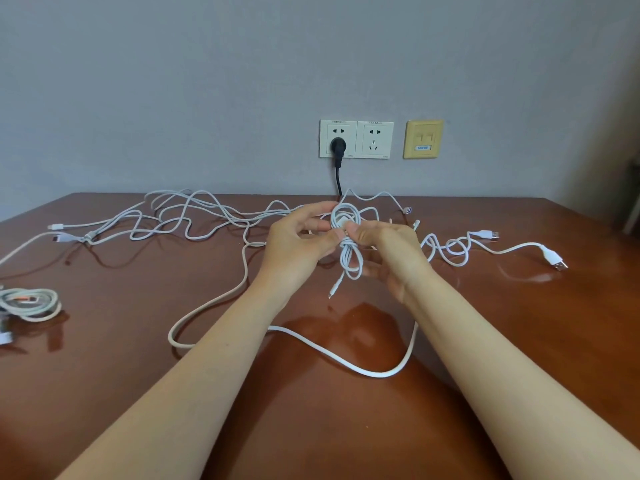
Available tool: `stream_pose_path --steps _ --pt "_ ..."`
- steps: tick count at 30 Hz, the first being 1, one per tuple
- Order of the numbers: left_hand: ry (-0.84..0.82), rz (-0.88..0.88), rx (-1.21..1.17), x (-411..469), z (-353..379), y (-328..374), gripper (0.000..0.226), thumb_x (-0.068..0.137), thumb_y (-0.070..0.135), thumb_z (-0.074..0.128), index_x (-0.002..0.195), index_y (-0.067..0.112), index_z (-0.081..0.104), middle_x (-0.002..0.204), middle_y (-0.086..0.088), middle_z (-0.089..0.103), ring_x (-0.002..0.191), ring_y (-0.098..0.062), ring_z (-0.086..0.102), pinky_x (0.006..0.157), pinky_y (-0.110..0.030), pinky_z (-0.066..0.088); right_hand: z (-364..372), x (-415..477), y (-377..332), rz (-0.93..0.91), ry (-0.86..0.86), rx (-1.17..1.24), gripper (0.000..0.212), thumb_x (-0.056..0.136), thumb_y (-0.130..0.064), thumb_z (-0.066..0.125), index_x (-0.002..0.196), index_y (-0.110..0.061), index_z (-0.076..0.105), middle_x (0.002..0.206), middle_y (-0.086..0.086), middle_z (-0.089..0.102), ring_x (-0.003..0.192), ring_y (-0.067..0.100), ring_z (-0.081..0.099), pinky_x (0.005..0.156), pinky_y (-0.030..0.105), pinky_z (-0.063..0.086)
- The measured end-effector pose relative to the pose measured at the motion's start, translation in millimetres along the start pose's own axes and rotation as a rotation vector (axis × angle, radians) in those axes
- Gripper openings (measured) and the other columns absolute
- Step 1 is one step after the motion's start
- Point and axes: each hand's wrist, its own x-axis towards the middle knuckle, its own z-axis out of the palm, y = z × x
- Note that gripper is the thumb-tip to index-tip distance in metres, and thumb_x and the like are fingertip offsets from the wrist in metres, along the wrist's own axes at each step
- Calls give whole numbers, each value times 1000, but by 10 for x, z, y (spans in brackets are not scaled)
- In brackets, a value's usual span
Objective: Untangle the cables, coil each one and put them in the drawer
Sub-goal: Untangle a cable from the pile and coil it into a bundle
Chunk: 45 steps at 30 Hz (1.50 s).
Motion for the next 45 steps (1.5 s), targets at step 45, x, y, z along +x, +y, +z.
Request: stream_pose_path --steps 45 --pt "179 -303 -291 88 -299 -170 18 93 -2 49 106 6 58 84 -10 65 72 -17 63 65 -21 56 -53 103 235 -511 -6 -988 16 84 -19 66 99 -20 64 94 -2 65 81 11 56 77 26 45"
